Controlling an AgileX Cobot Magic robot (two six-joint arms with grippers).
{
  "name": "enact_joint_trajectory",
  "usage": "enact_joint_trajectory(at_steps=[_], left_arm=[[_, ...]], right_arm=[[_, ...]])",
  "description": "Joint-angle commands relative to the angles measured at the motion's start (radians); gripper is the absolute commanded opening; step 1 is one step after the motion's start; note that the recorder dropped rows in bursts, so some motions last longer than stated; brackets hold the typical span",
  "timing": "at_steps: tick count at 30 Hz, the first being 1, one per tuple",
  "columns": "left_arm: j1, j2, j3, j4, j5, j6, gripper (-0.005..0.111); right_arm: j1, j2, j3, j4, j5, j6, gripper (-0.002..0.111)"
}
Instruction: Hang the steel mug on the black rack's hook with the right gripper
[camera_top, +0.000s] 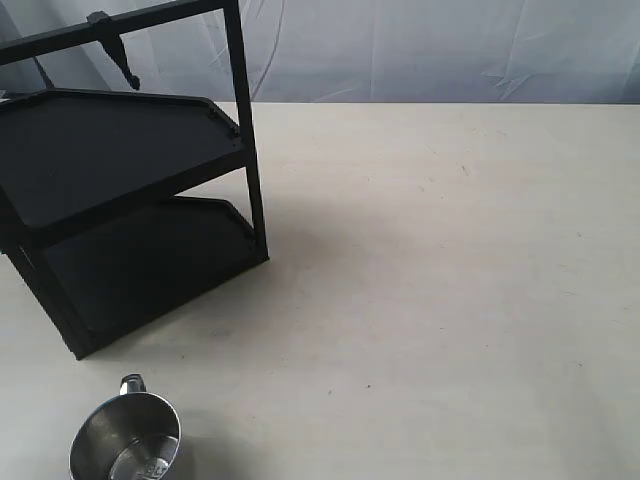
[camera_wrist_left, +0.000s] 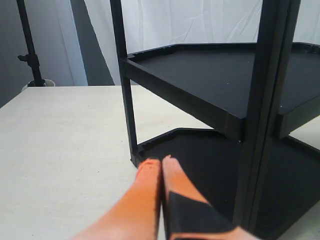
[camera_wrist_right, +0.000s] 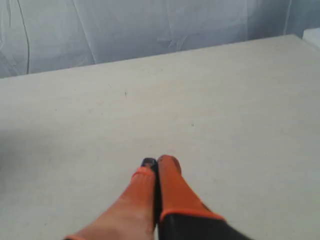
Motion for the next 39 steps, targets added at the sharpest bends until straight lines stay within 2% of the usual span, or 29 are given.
enact_joint_trajectory(at_steps=[1,6,8,9,11,13,15,17,19,21,24,31,36,38,39], left_arm=[[-0.001,-0.005,-0.002,0.007,-0.006,0.0,0.002],[-0.001,-0.005,-0.002,0.007,-0.006,0.0,0.002],[-0.001,-0.005,-0.002,0.007,-0.006,0.0,0.002],[-0.001,-0.005,-0.002,0.007,-0.006,0.0,0.002],[-0.001,-0.005,-0.002,0.007,-0.006,0.0,0.002],[-0.001,-0.005,-0.002,0.007,-0.006,0.0,0.002],[-0.001,-0.005,-0.002,0.007,-0.006,0.0,0.002],[-0.001,-0.005,-0.002,0.007,-0.006,0.0,0.002],[-0.001,-0.005,-0.002,0.007,-0.006,0.0,0.002],[-0.001,-0.005,-0.002,0.007,-0.006,0.0,0.002],[-0.001,-0.005,-0.002,0.007,-0.006,0.0,0.002],[-0.001,-0.005,-0.002,0.007,-0.006,0.0,0.002],[-0.001,-0.005,-0.002,0.007,-0.006,0.0,0.002],[-0.001,-0.005,-0.002,0.007,-0.006,0.0,0.002],[-0.001,-0.005,-0.002,0.007,-0.006,0.0,0.002]], right_arm=[[-0.003,-0.007,0.003,0.096,-0.224,0.027,-0.001],[-0.003,-0.007,0.003,0.616,-0.481,0.109,-0.001],[-0.003,-0.007,0.003,0.838,-0.505,0.177,-0.001],[-0.003,-0.007,0.003,0.854,-0.497,0.204,-0.001],[0.001,-0.007,-0.024,0.824,-0.402,0.22,-0.001],[0.001,0.029,-0.122,0.699,-0.273,0.167,-0.001],[0.001,0.163,-0.274,0.577,-0.145,0.103,-0.001],[0.001,0.441,-0.578,0.476,0.205,-0.118,-0.001],[0.001,0.692,-0.86,0.469,0.481,-0.279,-0.001],[0.02,0.886,-1.046,0.423,0.657,-0.344,-0.001],[0.172,1.045,-1.119,0.288,0.673,-0.305,-0.001],[0.616,1.297,-1.119,0.021,0.584,0.0,-0.001],[0.828,1.442,-1.119,0.06,0.437,0.031,-0.001],[0.877,1.484,-1.122,0.127,0.419,-0.054,0.006],[0.893,1.503,-1.13,0.173,0.437,-0.115,0.014]])
